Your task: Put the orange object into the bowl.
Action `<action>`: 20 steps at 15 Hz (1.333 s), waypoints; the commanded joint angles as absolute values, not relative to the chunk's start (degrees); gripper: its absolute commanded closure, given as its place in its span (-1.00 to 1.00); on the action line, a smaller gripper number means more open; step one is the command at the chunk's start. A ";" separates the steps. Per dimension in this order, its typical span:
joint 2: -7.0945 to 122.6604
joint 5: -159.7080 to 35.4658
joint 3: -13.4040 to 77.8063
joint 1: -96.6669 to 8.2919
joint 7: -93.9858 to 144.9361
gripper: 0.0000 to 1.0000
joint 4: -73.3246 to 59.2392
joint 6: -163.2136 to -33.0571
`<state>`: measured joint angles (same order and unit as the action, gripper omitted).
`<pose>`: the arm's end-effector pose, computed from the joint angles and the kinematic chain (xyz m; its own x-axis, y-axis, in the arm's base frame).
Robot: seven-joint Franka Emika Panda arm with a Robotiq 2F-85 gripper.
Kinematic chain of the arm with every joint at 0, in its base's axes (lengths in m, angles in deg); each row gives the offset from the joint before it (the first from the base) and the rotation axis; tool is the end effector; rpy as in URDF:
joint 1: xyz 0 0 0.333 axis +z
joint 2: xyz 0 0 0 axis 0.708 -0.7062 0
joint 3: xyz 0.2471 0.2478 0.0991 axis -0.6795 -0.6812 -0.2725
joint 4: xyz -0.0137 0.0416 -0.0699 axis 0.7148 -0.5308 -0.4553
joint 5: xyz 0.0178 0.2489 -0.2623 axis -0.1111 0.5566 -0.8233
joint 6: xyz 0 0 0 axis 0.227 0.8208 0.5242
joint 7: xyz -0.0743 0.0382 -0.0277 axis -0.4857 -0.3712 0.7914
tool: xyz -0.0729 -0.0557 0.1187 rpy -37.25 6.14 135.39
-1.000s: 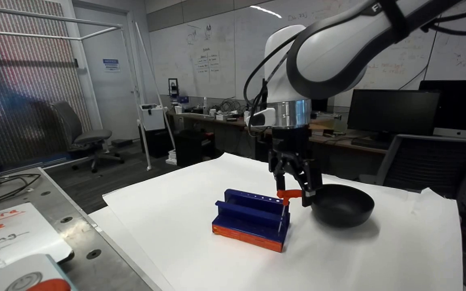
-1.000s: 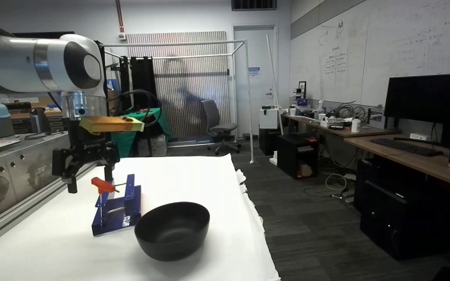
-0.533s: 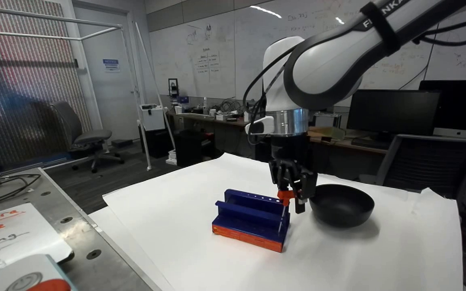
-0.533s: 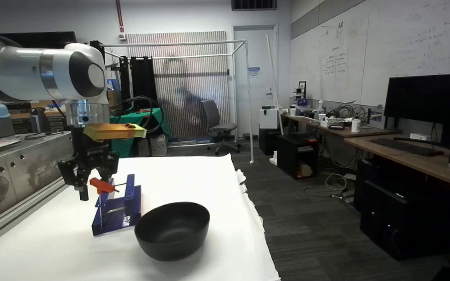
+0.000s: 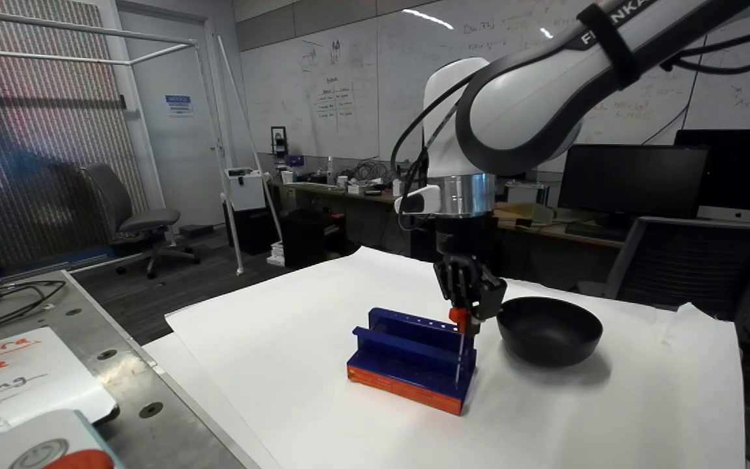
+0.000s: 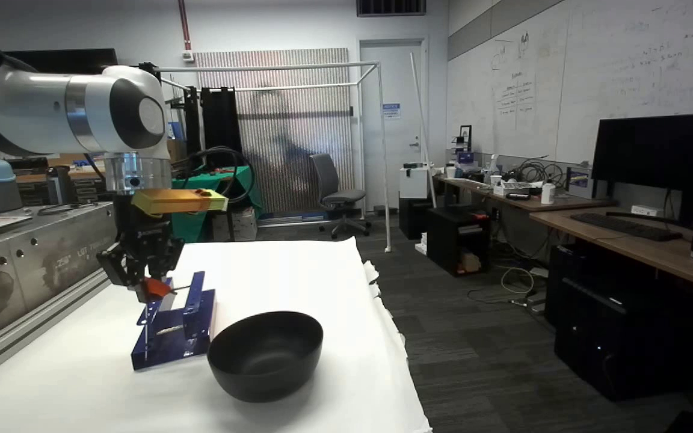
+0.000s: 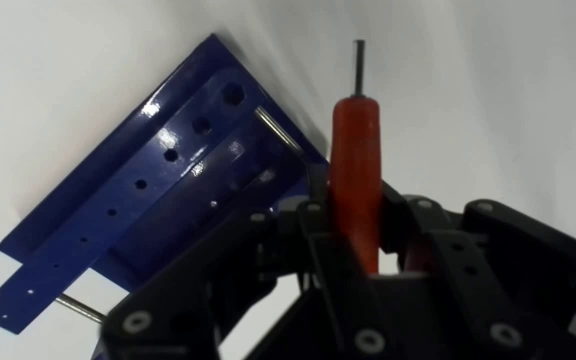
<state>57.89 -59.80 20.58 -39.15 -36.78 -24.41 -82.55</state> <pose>0.5680 0.1321 0.3591 0.3165 0.9477 -0.0407 0.9403 -0.3191 -0.1183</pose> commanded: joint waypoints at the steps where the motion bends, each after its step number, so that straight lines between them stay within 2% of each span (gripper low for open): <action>1: 58.60 -60.02 20.01 -39.75 -35.58 0.82 -22.59 -80.87; 7: 64.55 -56.22 20.02 -39.67 -27.65 0.82 -20.53 -74.74; 12: 69.78 -59.43 20.62 -38.28 -9.05 0.82 -18.13 -70.72; 20: 72.75 -64.86 22.44 -39.34 13.10 0.83 -26.02 -85.14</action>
